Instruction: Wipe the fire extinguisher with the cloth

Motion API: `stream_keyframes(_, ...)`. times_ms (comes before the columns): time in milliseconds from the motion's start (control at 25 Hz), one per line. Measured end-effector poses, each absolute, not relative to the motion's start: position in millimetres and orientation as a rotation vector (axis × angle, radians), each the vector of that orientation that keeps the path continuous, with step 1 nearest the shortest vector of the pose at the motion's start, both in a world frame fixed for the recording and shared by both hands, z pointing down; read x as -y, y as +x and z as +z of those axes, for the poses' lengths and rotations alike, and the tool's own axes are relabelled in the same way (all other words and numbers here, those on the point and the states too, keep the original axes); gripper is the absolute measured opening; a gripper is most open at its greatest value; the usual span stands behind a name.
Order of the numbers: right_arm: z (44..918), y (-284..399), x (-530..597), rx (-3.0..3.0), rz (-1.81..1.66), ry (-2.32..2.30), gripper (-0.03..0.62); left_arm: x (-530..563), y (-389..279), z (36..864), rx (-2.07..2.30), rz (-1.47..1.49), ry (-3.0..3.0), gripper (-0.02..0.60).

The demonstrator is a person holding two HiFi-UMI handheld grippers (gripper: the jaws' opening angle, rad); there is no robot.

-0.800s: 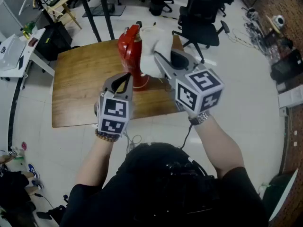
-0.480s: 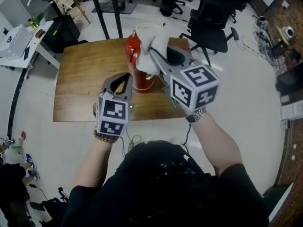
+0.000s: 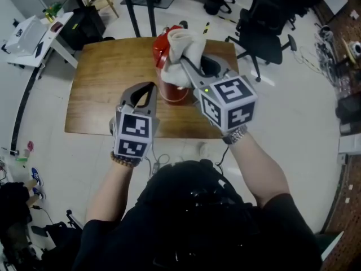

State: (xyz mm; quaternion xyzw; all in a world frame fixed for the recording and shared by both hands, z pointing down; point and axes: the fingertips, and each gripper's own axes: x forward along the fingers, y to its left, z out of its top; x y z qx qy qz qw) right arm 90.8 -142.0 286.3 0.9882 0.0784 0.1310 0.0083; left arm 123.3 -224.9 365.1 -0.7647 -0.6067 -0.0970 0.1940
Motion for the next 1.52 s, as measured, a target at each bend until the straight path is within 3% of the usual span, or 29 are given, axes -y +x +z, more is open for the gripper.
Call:
stream_keyframes(600, 317, 81, 155, -0.195, 0.465, 2.969, 0.120, 226, 116, 382, 1.657, -0.359, -2.127, 0.000)
stream_keyframes(1520, 448, 81, 157, -0.123, 0.779, 3.062, 0.118, 243, 102, 432, 1.588, -0.520, -2.082, 0.000)
